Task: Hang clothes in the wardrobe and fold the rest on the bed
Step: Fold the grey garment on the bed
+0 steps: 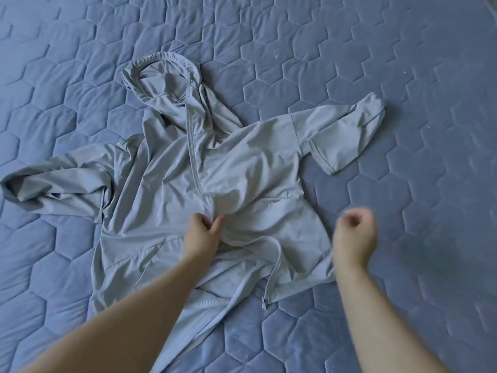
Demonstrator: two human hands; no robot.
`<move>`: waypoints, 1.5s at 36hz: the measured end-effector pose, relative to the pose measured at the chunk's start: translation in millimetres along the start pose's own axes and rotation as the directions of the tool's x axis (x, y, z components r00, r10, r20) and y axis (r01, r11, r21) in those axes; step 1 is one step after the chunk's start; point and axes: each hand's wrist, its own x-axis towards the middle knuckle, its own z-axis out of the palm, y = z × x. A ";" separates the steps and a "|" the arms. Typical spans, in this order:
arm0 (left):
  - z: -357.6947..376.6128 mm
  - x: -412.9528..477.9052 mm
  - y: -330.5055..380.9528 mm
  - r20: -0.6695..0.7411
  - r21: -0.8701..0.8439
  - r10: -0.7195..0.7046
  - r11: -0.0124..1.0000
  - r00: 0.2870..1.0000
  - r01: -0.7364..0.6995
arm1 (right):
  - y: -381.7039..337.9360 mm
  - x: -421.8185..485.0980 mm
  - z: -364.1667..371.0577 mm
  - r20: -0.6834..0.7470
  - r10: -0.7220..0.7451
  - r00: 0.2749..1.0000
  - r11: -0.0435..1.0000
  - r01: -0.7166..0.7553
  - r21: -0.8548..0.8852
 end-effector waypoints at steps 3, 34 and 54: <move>2.6 -12.5 -7.5 0.154 0.275 0.085 0.953 0.984 -0.125 | 44.8 -50.0 2.1 0.405 -0.109 0.908 0.962 0.200 -0.188; 15.2 -98.0 -47.0 0.861 0.509 -0.325 0.537 0.391 -0.673 | 100.9 -58.6 -79.2 0.573 0.380 0.726 0.489 -0.683 0.542; 58.4 -106.9 -26.1 0.544 0.170 -0.376 0.925 0.751 0.340 | 165.9 -94.1 -138.0 -0.178 0.586 0.790 0.778 -0.611 -0.149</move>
